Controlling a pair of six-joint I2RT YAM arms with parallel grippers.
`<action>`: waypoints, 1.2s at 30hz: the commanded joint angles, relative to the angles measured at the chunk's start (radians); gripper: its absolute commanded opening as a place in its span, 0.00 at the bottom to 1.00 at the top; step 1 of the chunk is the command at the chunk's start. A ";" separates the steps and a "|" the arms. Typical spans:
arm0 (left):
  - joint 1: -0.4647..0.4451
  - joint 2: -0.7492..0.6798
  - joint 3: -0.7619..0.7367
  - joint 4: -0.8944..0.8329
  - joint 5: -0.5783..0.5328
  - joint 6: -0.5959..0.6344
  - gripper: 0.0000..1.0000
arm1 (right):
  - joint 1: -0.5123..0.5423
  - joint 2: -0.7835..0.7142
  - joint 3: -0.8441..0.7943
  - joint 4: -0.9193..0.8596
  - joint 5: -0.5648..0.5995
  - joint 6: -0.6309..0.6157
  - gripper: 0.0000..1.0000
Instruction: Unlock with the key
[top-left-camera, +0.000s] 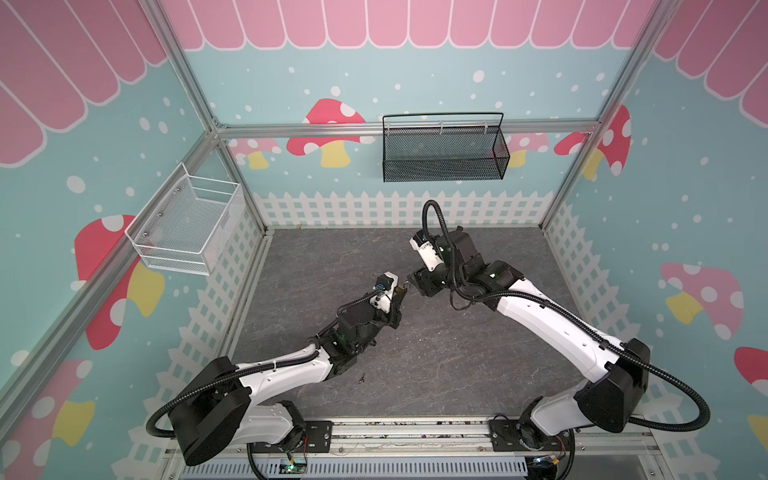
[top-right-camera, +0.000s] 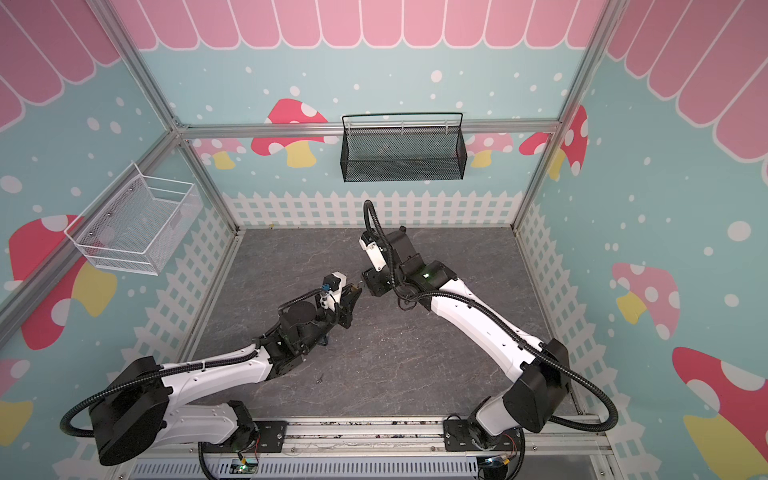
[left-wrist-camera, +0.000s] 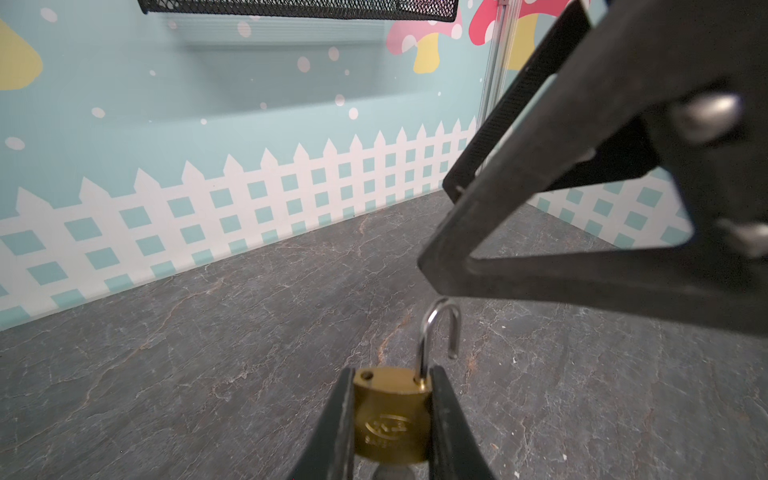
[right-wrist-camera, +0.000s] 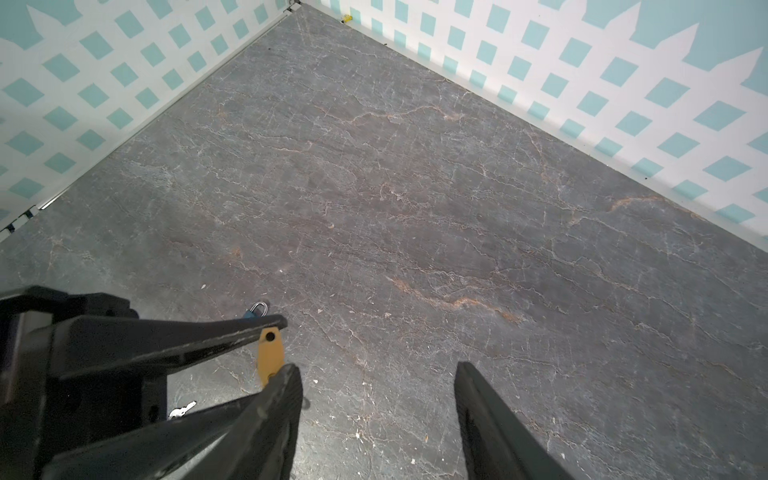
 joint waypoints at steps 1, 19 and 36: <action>-0.004 -0.014 0.012 0.055 -0.008 0.032 0.00 | 0.001 -0.033 -0.013 -0.020 -0.032 -0.027 0.62; -0.005 -0.011 0.015 0.115 0.065 0.051 0.00 | -0.124 0.030 0.014 0.062 -0.289 0.016 0.68; -0.003 0.001 0.024 0.094 -0.017 0.018 0.00 | -0.172 -0.049 -0.078 0.079 -0.365 0.032 0.71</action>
